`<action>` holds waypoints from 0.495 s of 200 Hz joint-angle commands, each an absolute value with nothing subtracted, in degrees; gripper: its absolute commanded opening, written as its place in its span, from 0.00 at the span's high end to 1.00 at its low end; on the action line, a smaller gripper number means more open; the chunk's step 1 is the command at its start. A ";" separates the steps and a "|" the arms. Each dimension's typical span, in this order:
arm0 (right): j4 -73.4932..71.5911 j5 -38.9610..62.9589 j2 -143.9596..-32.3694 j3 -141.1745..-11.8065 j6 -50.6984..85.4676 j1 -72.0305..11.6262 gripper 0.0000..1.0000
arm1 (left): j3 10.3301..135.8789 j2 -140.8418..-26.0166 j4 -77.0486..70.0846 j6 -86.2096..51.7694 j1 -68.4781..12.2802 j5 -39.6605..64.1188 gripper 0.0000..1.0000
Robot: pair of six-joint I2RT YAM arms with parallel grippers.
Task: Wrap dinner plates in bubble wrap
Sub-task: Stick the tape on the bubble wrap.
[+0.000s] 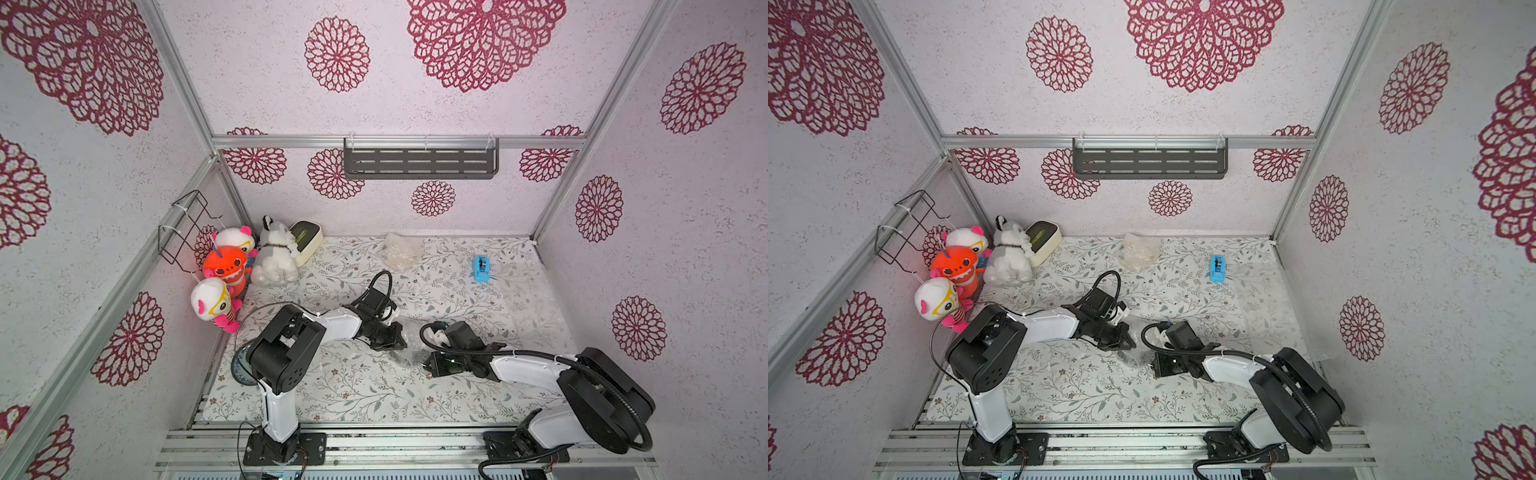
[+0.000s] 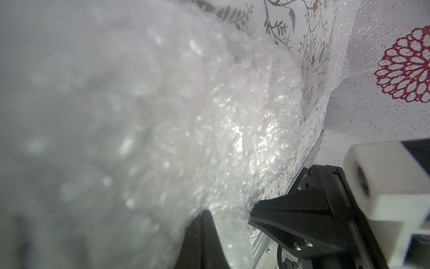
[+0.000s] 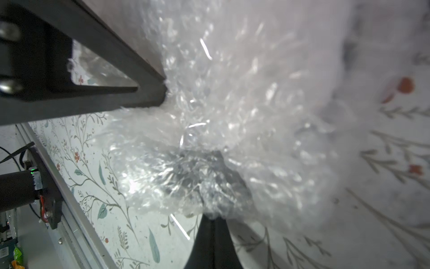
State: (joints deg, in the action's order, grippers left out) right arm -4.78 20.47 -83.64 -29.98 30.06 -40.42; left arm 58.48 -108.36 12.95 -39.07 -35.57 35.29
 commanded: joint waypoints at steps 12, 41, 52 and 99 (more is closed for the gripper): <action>-7.66 15.20 -86.20 -33.53 32.22 -41.48 0.98 | 58.73 -109.18 15.01 -38.50 -35.95 34.41 1.00; 2.63 8.25 -77.66 -30.27 32.39 -41.15 0.86 | 58.80 -109.15 14.98 -38.34 -35.95 34.54 1.00; 7.16 6.10 -74.10 -29.00 32.89 -40.76 0.84 | 58.96 -109.41 14.91 -38.23 -35.95 34.79 1.00; 3.67 20.93 -66.18 -28.08 38.79 -38.84 0.87 | 58.62 -108.98 14.85 -38.24 -35.90 34.63 1.00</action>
State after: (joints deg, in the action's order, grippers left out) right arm 7.18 12.53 -67.11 -27.49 34.79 -39.16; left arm 58.57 -108.36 12.99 -39.03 -35.38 35.11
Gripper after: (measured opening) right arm 0.185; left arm 0.039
